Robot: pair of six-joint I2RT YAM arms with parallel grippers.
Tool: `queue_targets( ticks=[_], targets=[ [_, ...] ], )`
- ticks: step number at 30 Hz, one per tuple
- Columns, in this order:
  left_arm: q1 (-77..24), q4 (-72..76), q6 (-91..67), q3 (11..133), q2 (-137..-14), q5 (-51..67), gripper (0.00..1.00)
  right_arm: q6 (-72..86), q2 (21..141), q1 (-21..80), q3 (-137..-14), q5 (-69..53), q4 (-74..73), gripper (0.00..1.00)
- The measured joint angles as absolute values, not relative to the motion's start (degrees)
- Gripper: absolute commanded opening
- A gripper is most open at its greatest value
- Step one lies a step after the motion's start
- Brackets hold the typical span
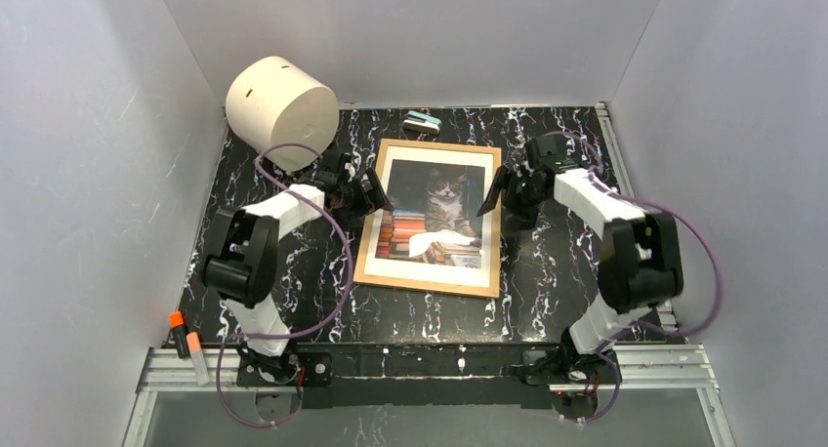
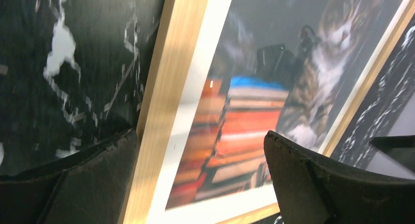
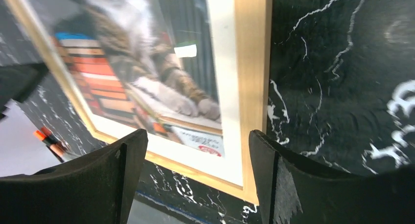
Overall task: Put the photo into the frame
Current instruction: Adjust the photo frame at the center of the board, then reset both arms
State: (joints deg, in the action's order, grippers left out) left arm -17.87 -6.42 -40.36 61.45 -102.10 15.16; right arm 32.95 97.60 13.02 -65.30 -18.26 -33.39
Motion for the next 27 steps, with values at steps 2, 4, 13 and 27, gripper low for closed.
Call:
queue_targets(
  ticks=[2,4,13,27],
  targets=[
    [-18.85,-10.9,-39.27,60.31,-98.06,12.67,0.98,33.56,92.2,13.23,-65.71,-15.33,-34.2,0.85],
    [-19.44,-14.35,-38.04,60.29,-93.65,10.26,0.98,34.24,85.84,13.1,-65.95,-11.62,-34.37,0.86],
    [-19.44,-26.11,-32.45,60.34,-66.08,-3.36,0.98,34.68,57.25,12.86,-63.9,10.02,-35.24,0.88],
    [-19.46,-37.39,-27.46,64.38,-40.32,-21.82,0.98,39.2,41.71,12.82,-67.94,30.83,-45.06,0.99]
  ],
)
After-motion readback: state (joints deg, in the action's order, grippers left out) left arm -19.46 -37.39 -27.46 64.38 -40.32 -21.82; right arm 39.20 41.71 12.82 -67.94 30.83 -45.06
